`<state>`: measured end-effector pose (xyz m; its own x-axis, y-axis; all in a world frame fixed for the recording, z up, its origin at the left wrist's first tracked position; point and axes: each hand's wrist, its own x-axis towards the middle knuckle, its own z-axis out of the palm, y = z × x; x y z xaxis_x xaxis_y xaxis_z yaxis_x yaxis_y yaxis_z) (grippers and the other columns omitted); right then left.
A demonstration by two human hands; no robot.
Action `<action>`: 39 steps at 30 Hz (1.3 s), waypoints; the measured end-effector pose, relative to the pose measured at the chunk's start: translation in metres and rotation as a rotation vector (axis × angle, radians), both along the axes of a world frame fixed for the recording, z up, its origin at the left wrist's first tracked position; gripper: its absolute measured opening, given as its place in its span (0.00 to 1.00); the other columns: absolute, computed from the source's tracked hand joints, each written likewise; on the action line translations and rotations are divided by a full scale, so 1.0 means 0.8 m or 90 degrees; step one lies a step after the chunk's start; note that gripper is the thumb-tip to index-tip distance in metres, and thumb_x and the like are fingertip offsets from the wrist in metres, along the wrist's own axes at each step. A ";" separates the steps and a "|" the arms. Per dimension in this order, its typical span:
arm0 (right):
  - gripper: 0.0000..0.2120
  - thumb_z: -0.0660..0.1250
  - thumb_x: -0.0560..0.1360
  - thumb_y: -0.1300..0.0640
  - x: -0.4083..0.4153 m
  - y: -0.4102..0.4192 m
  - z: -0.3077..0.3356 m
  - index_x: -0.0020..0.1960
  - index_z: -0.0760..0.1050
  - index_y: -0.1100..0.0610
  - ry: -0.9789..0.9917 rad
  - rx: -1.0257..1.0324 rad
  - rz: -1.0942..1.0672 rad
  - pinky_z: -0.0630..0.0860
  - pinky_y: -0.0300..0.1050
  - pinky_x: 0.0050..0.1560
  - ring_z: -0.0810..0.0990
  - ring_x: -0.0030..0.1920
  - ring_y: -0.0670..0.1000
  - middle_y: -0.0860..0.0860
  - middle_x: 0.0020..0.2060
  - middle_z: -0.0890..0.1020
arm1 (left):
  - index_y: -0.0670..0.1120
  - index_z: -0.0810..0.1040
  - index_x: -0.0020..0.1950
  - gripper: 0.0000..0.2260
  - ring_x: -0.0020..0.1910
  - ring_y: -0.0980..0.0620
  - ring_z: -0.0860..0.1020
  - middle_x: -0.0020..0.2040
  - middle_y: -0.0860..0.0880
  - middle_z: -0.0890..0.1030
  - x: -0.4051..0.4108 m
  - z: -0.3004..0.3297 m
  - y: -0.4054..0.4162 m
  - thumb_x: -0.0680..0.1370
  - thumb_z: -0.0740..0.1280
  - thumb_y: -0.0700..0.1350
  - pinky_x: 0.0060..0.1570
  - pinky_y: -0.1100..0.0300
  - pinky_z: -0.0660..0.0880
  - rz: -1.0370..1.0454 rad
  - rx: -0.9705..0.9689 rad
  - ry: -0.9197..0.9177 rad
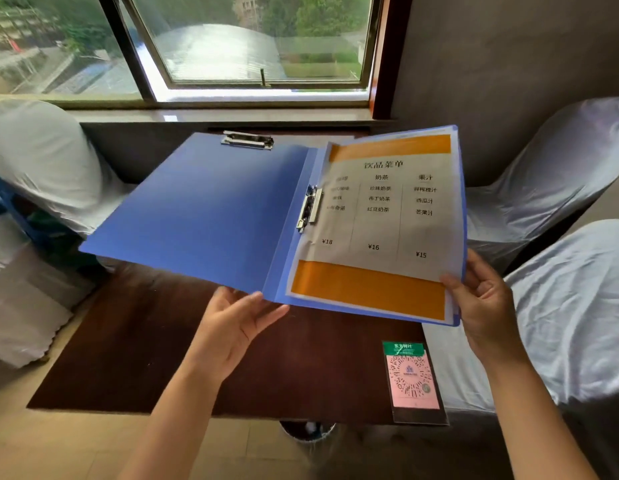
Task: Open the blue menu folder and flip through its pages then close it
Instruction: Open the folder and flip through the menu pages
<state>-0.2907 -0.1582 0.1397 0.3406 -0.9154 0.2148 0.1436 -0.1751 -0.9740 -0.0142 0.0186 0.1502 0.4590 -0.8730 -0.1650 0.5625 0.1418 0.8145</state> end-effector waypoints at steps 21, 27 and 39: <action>0.29 0.67 0.71 0.64 -0.006 -0.004 0.045 0.64 0.68 0.38 0.183 0.018 0.153 0.81 0.53 0.50 0.81 0.56 0.52 0.53 0.56 0.82 | 0.46 0.76 0.51 0.13 0.37 0.50 0.84 0.36 0.47 0.84 -0.015 -0.032 0.005 0.69 0.65 0.34 0.39 0.54 0.81 0.093 -0.043 0.076; 0.23 0.68 0.68 0.54 0.007 0.001 0.039 0.61 0.72 0.39 0.178 -0.014 0.070 0.82 0.42 0.43 0.84 0.49 0.46 0.48 0.50 0.84 | 0.46 0.75 0.53 0.13 0.36 0.51 0.84 0.35 0.46 0.82 -0.013 -0.035 0.007 0.71 0.64 0.33 0.39 0.56 0.81 0.107 -0.030 0.070; 0.01 0.69 0.70 0.53 0.024 0.035 0.084 0.40 0.77 0.49 0.214 -0.076 -0.088 0.80 0.48 0.50 0.80 0.53 0.50 0.51 0.54 0.80 | 0.47 0.75 0.52 0.14 0.36 0.52 0.84 0.35 0.50 0.83 -0.016 -0.036 0.008 0.75 0.61 0.30 0.37 0.57 0.81 0.149 -0.006 0.072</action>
